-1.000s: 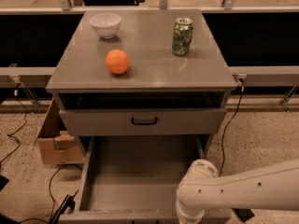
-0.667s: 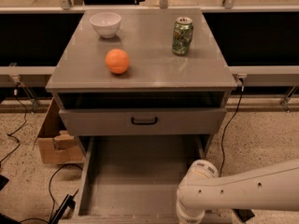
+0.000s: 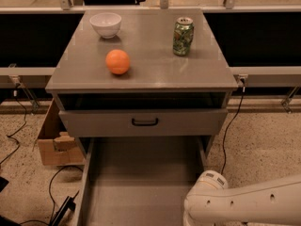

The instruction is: Open middle drawer

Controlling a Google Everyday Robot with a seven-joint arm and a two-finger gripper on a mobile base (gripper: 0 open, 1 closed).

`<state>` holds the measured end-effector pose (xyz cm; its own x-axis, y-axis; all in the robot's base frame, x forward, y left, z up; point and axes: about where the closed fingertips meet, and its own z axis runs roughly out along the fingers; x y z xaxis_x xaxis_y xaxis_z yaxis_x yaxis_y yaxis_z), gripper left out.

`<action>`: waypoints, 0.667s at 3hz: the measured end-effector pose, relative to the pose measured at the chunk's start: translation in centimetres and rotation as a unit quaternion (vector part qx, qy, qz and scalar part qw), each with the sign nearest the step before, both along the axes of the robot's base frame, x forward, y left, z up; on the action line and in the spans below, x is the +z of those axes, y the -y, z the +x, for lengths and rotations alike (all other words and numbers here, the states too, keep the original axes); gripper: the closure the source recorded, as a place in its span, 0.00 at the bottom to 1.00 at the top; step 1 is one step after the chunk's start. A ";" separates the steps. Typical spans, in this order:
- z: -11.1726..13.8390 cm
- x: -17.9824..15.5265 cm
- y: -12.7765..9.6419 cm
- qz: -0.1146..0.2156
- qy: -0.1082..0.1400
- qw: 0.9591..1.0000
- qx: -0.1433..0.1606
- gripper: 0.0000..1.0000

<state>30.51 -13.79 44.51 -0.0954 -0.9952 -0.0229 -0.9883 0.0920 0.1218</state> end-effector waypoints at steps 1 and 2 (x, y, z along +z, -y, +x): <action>-4.6 -0.2 1.8 0.001 -0.039 0.999 -0.006 1.00; -4.3 -0.2 1.7 0.001 -0.039 0.999 -0.006 0.82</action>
Offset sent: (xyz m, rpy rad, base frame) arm -0.0365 -0.0142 -0.0014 0.0010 0.0619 -0.0091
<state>26.18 -15.51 44.34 -0.1083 -0.9940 -0.0163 -0.9748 0.1030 0.1979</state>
